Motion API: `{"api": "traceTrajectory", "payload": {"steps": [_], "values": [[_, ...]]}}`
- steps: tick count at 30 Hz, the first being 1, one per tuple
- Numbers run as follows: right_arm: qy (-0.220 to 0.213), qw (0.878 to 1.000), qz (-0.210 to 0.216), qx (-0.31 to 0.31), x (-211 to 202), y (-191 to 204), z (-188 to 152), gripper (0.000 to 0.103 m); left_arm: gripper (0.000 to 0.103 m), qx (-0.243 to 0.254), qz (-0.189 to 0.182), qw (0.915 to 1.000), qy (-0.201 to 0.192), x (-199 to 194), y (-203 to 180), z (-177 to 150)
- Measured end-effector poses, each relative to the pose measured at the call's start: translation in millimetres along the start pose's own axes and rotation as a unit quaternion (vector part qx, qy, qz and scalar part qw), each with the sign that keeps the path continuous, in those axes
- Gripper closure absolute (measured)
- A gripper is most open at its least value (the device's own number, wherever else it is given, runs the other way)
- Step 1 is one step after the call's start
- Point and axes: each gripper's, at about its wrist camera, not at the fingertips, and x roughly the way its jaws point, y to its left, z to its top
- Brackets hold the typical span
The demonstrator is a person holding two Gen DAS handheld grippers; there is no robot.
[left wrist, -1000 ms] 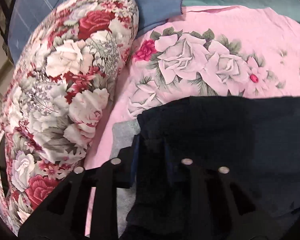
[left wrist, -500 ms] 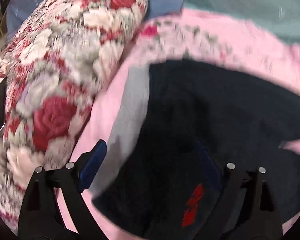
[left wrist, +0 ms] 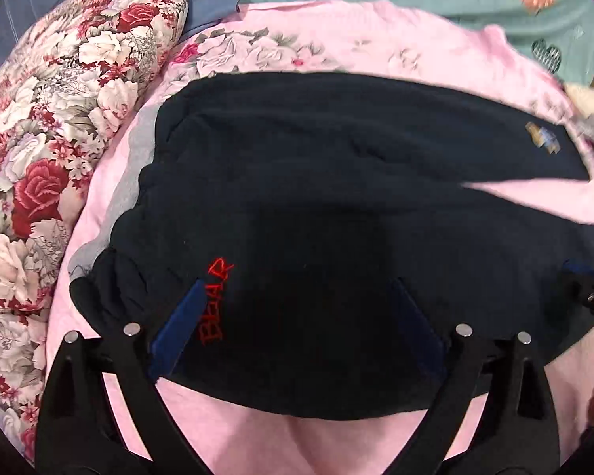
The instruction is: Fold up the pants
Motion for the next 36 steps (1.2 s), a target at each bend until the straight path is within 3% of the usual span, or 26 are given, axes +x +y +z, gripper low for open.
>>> {"api": "traceTrajectory", "payload": {"steps": [3, 4, 6, 8, 9, 10, 11, 12, 13, 16, 18, 20, 22, 23, 25, 27, 28, 29, 31, 32, 34, 35, 36], "values": [[0.005, 1.000, 0.008, -0.002, 2.0, -8.9, -5.6, 0.042, 0.003, -0.003, 0.033, 0.9988, 0.037, 23.1, 9.6, -5.7], [0.002, 1.000, 0.000, 0.008, -6.5, -24.2, -4.1, 0.042, 0.002, -0.035, 0.005, 0.9985, 0.041, 28.1, 26.1, -5.8], [-0.022, 0.998, -0.053, 0.040, -31.1, -71.2, -1.0, 0.041, 0.002, -0.044, 0.000, 0.9982, 0.041, 29.0, 39.1, -6.4], [-0.050, 0.991, -0.028, 0.118, -56.6, -123.0, -1.2, 0.044, 0.002, -0.042, -0.007, 0.9981, 0.044, 29.1, 42.5, -6.5], [-0.069, 0.979, -0.037, 0.189, -75.3, -163.5, -1.7, 0.051, 0.002, -0.040, -0.008, 0.9982, 0.044, 29.3, 42.7, -6.4], [-0.096, 0.968, -0.078, 0.219, -91.7, -187.9, -2.5, 0.058, 0.002, -0.039, -0.006, 0.9983, 0.043, 28.8, 42.2, -6.5], [-0.120, 0.954, -0.143, 0.235, -106.9, -204.1, -2.4, 0.059, 0.002, -0.038, -0.003, 0.9984, 0.043, 28.7, 41.3, -6.7], [-0.129, 0.926, -0.246, 0.255, -121.2, -215.1, -2.8, 0.051, 0.002, -0.038, 0.002, 0.9983, 0.043, 28.7, 40.8, -6.6], [-0.130, 0.911, -0.285, 0.269, -128.3, -217.3, -4.4, 0.051, 0.002, -0.040, 0.007, 0.9982, 0.043, 29.1, 39.5, -6.2], [-0.152, 0.954, -0.100, 0.237, -127.8, -191.3, -4.9, 0.050, 0.002, -0.045, 0.010, 0.9979, 0.046, 27.7, 39.1, -5.2], [-0.153, 0.970, -0.042, 0.184, -117.1, -158.6, 1.6, 0.047, 0.002, -0.048, 0.009, 0.9976, 0.049, 26.1, 42.4, -2.2], [-0.116, 0.983, -0.003, 0.141, -96.2, -144.0, 10.9, 0.041, 0.002, -0.052, 0.006, 0.9975, 0.048, 24.9, 44.7, 0.3], [-0.057, 0.986, -0.029, 0.156, -69.3, -153.5, 17.4, 0.041, 0.002, -0.055, -0.002, 0.9975, 0.044, 20.8, 47.3, -2.1], [-0.064, 0.981, -0.050, 0.174, -66.8, -166.6, 19.1, 0.048, 0.002, -0.057, -0.009, 0.9975, 0.042, 19.7, 50.0, -2.7], [-0.111, 0.961, -0.176, 0.184, -85.5, -181.5, 20.5, 0.055, 0.002, -0.064, -0.023, 0.9969, 0.039, 18.0, 55.7, -4.4], [-0.131, 0.930, -0.269, 0.215, -100.2, -179.3, 15.9, 0.042, 0.002, -0.067, -0.025, 0.9968, 0.034, 14.7, 57.0, -5.2], [-0.142, 0.934, -0.252, 0.212, -105.6, -169.9, 8.9, 0.042, 0.002, -0.065, -0.026, 0.9971, 0.030, 12.0, 55.3, -4.7], [-0.137, 0.952, -0.202, 0.184, -106.1, -159.2, 2.9, 0.041, 0.002, -0.063, -0.030, 0.9972, 0.025, 8.7, 51.7, -5.3], [-0.089, 0.985, -0.093, 0.111, -91.3, -120.6, -13.3, 0.033, 0.002, -0.055, -0.053, 0.9969, 0.020, 6.4, 44.8, -5.1], [-0.066, 0.991, -0.073, 0.091, -84.7, -112.7, -19.7, 0.032, 0.002, -0.051, -0.060, 0.9966, 0.025, 8.6, 42.7, -5.7], [-0.008, 0.993, -0.088, 0.073, -64.3, -111.0, -38.2, 0.033, 0.002, -0.041, -0.035, 0.9978, 0.039, 17.5, 42.0, -9.9], [-0.031, 0.993, -0.090, 0.066, -70.0, -116.0, -44.3, 0.033, 0.002, -0.033, -0.017, 0.9986, 0.038, 19.0, 42.8, -12.0], [-0.043, 0.988, -0.124, 0.078, -78.4, -126.7, -48.6, 0.034, 0.002, -0.023, -0.005, 0.9991, 0.035, 18.9, 44.2, -14.4]]}}
